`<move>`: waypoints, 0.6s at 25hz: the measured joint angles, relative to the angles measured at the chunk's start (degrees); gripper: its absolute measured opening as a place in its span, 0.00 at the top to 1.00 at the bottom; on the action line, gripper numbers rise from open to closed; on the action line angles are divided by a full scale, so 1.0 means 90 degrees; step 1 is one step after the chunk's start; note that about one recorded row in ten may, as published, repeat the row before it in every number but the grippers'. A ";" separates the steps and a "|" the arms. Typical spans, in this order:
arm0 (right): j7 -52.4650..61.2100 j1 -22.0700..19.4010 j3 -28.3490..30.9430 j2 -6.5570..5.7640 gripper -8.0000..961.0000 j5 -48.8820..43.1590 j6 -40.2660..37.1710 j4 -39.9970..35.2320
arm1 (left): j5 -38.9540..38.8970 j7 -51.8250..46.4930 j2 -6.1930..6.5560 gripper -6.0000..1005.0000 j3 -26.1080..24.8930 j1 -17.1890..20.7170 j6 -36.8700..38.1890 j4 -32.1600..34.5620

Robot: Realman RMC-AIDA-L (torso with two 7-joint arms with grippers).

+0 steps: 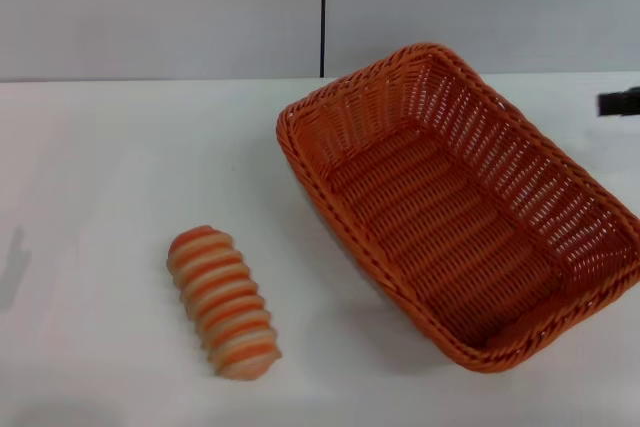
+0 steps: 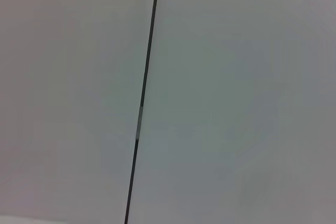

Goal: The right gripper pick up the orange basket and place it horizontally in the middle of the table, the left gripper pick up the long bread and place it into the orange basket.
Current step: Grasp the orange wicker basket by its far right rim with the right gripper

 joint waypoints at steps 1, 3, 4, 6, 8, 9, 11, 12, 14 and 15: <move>0.0032 0.0152 -0.0020 -0.0054 0.34 -0.0108 0.0042 0.0191 | -0.0001 0.0000 -0.0001 0.21 0.0000 -0.0002 -0.0044 -0.0023; 0.0056 0.0458 -0.0064 -0.0154 0.34 -0.0267 0.0099 0.0571 | -0.0004 0.0000 -0.0002 0.21 -0.0002 -0.0002 -0.0122 -0.0046; 0.0056 0.0579 -0.0095 -0.0192 0.34 -0.0303 0.0107 0.0734 | -0.0004 0.0000 -0.0002 0.21 -0.0003 -0.0003 -0.0159 -0.0059; 0.0046 0.0781 -0.0201 -0.0268 0.34 -0.0327 0.0094 0.1033 | -0.0005 0.0000 -0.0002 0.21 -0.0005 -0.0004 -0.0220 -0.0090; 0.0035 0.0967 -0.0341 -0.0336 0.34 -0.0337 0.0024 0.1356 | -0.0007 0.0000 -0.0003 0.21 -0.0005 -0.0006 -0.0268 -0.0100; 0.0028 0.1094 -0.0456 -0.0367 0.34 -0.0351 -0.0105 0.1648 | -0.0008 0.0000 -0.0002 0.21 -0.0006 -0.0006 -0.0281 -0.0101; 0.0030 0.1149 -0.0519 -0.0370 0.34 -0.0372 -0.0206 0.1785 | -0.0010 0.0000 -0.0003 0.21 -0.0005 -0.0007 -0.0293 -0.0102; 0.0031 0.1193 -0.0578 -0.0367 0.34 -0.0402 -0.0308 0.1903 | -0.0011 0.0000 -0.0003 0.21 -0.0006 -0.0007 -0.0293 -0.0104; 0.0033 0.1291 -0.0807 -0.0310 0.34 -0.0511 -0.0728 0.2255 | -0.0012 0.0000 -0.0002 0.21 -0.0006 -0.0011 -0.0296 -0.0108; 0.0033 0.1291 -0.0807 -0.0310 0.34 -0.0511 -0.0728 0.2255 | -0.0012 0.0000 -0.0002 0.21 -0.0006 -0.0011 -0.0296 -0.0108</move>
